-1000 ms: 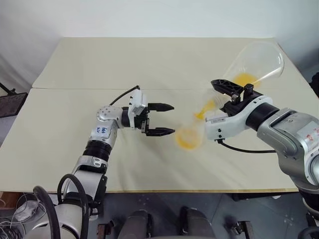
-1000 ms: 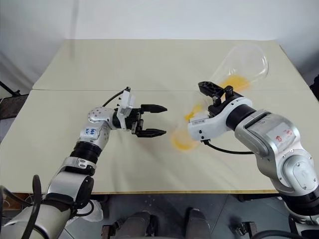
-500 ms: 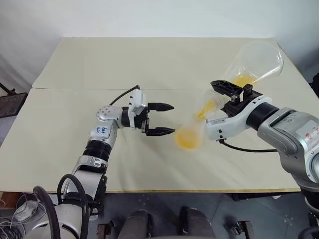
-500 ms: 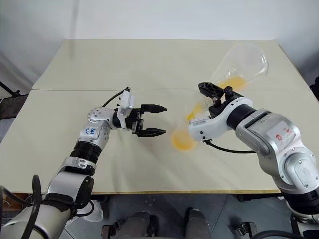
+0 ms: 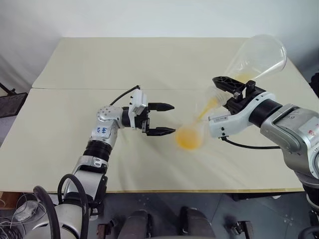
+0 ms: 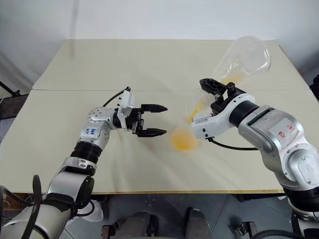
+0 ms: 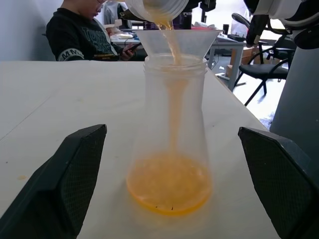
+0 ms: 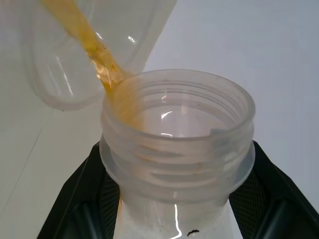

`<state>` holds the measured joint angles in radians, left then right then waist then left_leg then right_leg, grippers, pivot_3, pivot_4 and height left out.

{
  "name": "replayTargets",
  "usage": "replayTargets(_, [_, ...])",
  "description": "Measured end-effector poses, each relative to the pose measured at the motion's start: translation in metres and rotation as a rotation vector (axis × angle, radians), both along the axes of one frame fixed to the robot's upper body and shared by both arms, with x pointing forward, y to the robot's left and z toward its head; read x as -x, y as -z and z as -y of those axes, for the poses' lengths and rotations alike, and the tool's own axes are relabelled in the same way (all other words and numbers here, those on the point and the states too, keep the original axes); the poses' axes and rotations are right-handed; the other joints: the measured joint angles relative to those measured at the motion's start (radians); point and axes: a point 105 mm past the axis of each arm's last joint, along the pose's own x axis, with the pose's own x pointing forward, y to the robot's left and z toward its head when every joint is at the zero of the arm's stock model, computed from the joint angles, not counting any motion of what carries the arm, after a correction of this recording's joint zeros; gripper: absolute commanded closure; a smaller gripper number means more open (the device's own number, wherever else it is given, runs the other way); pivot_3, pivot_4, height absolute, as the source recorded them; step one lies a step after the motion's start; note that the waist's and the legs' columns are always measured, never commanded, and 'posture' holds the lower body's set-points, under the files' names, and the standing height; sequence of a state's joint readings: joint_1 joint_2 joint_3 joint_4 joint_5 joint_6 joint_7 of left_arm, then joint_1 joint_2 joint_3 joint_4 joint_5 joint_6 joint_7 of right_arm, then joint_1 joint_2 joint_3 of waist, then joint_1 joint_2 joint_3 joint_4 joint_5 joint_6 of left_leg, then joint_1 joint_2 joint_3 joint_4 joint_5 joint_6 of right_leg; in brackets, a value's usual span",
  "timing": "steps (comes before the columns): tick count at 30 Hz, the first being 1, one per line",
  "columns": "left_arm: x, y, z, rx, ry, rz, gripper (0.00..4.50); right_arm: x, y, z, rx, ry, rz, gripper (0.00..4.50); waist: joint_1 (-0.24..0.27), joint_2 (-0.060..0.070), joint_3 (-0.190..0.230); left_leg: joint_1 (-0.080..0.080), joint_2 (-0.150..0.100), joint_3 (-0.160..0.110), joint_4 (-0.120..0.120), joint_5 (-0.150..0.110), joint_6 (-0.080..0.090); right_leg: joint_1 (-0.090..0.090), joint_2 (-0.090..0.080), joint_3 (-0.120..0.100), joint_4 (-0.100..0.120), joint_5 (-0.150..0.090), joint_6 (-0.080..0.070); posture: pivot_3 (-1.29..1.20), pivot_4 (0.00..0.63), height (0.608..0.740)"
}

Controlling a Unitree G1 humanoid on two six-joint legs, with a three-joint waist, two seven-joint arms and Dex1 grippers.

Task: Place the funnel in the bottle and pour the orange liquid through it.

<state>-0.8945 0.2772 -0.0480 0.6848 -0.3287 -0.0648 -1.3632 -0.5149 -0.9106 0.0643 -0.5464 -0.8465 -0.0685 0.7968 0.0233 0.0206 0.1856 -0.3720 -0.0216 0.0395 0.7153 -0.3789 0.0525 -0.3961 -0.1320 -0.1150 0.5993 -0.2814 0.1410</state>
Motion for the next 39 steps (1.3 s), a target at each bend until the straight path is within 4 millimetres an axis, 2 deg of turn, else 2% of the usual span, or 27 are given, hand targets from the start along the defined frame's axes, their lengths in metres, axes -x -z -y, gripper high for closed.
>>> replayTargets(39, [-0.0038, -0.0049, -0.0040, 0.025, -0.028, -0.011, 0.00, -0.0005, -0.0039, -0.0027, 0.066, -0.045, 0.029, 2.04, 0.000, 0.000, 0.000, 0.000, 0.000, 0.000, 0.000, 0.000, 0.000, 0.000, 0.000, 0.000, 0.000, 0.000, 0.000, 0.00, 0.150, 0.740])
